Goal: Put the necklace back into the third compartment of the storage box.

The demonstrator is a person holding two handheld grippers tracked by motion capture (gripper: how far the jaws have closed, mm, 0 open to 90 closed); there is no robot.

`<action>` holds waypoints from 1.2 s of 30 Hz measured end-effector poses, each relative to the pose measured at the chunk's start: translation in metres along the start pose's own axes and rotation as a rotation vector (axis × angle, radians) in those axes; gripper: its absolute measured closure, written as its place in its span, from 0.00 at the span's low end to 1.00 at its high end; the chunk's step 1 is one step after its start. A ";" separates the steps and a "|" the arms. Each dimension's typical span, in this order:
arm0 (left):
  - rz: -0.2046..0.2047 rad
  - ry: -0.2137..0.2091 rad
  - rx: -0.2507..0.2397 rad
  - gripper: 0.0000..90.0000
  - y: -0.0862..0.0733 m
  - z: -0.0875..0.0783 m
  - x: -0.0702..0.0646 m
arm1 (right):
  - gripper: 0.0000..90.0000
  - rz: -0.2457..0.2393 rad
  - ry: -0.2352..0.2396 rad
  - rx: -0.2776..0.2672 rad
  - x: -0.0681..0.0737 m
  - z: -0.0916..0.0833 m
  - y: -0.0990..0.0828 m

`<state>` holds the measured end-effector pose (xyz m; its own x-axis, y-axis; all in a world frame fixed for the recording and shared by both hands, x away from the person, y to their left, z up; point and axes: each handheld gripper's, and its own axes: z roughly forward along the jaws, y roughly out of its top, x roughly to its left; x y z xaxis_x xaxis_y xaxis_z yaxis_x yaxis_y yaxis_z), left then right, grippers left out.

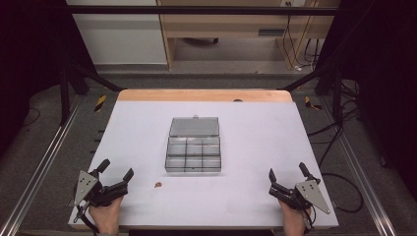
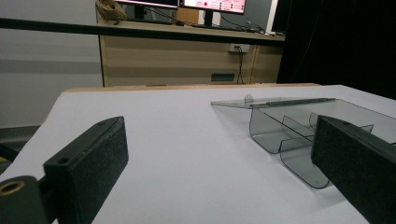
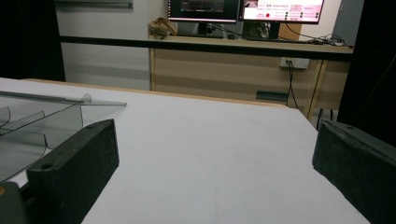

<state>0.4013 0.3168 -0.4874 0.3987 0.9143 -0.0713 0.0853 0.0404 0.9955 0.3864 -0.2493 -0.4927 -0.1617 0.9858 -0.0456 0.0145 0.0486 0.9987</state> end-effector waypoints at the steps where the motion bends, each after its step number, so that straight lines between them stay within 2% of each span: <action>1: 0.001 -0.001 0.000 0.04 0.000 0.000 0.000 | 0.01 -0.001 0.000 0.001 0.000 0.000 0.000; 15: 0.017 0.005 0.006 0.04 0.000 0.001 -0.002 | 0.02 -0.006 0.003 0.005 0.000 0.001 0.000; 22: 0.038 0.001 0.016 0.05 0.000 0.002 -0.004 | 0.02 -0.005 0.004 0.004 0.000 0.000 0.000; 36: 0.029 -0.027 0.008 0.06 0.000 0.001 -0.002 | 0.02 0.001 0.003 0.001 0.000 0.000 0.000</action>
<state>0.4011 0.3144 -0.4868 0.4253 0.9040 -0.0442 0.0809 0.0107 0.9967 0.3866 -0.2494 -0.4927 -0.1643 0.9854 -0.0449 0.0160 0.0482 0.9987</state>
